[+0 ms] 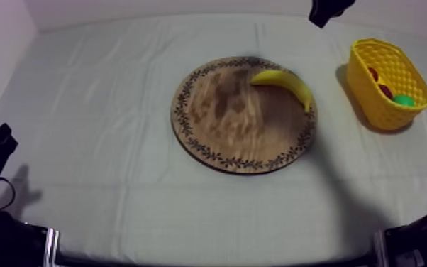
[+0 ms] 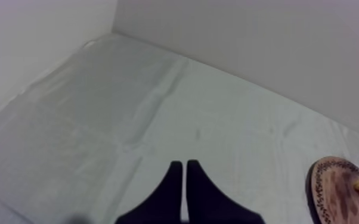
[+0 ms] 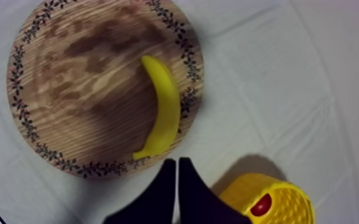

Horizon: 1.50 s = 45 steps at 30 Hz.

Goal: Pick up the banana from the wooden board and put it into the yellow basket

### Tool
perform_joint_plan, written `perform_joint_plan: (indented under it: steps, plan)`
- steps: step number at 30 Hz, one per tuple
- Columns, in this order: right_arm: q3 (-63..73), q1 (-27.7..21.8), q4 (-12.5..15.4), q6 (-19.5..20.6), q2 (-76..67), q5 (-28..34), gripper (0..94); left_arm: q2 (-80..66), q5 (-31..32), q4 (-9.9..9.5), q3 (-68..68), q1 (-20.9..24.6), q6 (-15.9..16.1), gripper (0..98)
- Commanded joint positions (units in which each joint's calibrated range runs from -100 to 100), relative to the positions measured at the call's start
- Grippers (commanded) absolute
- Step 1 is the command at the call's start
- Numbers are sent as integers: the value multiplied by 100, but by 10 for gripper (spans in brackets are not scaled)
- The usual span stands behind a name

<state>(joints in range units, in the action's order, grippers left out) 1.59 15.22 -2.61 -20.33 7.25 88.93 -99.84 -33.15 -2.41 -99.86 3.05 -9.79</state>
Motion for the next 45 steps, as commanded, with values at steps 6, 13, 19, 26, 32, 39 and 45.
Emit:
perform_joint_plan:
  steps: [6, 13, 19, 26, 32, 39, 45]
  plan:
    - [160, 20, -101, 12, 101, 177, 234, 2, 1, -1, -3, 2, 0, 1]
    - [257, 98, -219, 394, 133, 375, 596, 2, 1, -1, -3, 2, 0, 1]
    - [234, 156, -264, 503, 275, 342, 691, 2, 1, -1, -3, 2, 0, 1]
    - [-46, 176, -292, 544, 693, -11, 704, 2, 1, -1, -3, 2, 0, 1]
    - [-306, 168, -325, 576, 1237, -510, 697, 2, 1, -1, -3, 2, 0, 1]
    - [-350, 156, -432, 634, 1864, -1029, 698, 2, 1, -1, -3, 2, 0, 1]
    - [-343, 135, -555, 672, 2271, -1323, 699, 2, 1, -1, -3, 2, 0, 1]
